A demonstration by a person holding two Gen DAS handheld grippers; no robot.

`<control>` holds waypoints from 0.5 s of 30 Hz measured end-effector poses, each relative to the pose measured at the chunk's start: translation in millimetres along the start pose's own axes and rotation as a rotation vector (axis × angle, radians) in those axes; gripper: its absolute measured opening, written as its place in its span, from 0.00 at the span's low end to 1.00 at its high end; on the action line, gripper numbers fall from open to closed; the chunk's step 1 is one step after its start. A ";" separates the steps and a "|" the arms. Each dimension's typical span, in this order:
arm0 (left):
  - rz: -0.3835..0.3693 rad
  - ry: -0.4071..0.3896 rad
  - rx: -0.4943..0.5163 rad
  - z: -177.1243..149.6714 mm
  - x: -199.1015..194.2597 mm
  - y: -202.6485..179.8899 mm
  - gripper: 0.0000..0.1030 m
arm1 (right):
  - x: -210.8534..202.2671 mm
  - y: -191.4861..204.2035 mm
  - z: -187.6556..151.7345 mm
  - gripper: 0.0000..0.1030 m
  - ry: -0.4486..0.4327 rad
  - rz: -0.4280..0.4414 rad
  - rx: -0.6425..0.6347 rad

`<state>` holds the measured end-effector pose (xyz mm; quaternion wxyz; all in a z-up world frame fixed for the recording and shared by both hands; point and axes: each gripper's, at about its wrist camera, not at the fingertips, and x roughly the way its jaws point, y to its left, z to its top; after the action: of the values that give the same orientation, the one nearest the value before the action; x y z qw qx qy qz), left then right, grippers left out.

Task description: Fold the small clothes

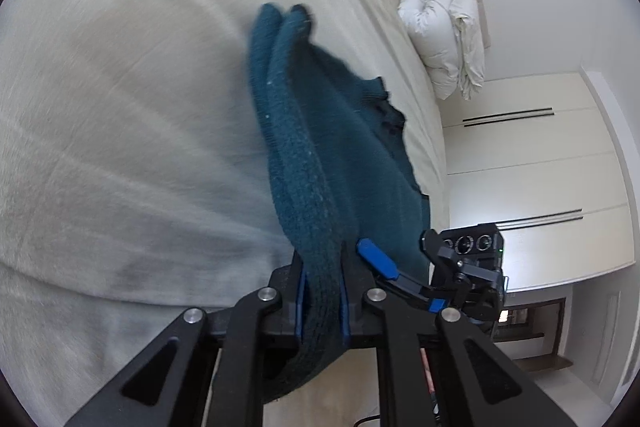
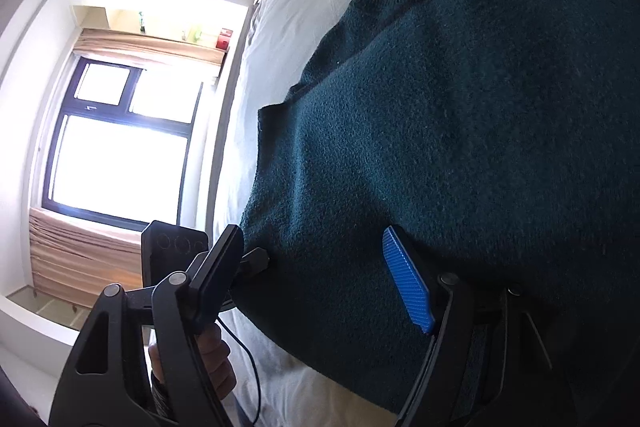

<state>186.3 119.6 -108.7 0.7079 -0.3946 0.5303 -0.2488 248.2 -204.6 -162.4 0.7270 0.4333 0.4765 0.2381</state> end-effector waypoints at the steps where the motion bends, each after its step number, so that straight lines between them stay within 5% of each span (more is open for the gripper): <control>1: 0.003 -0.004 0.018 -0.1 -0.6 -8.8 0.12 | -5.2 -1.6 0.3 0.69 -0.008 0.011 0.010; 8: -0.001 -0.011 0.157 -5.6 12.2 -81.9 0.12 | -73.1 -24.4 13.6 0.70 -0.113 0.083 0.059; 15: 0.013 0.062 0.303 -24.5 82.3 -151.5 0.12 | -137.8 -56.2 32.9 0.76 -0.208 0.177 0.113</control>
<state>198.9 -36.6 -32.8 0.7441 -0.2722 0.5109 -0.3335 214.4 -351.2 -137.9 0.7228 0.5363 0.3713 0.2280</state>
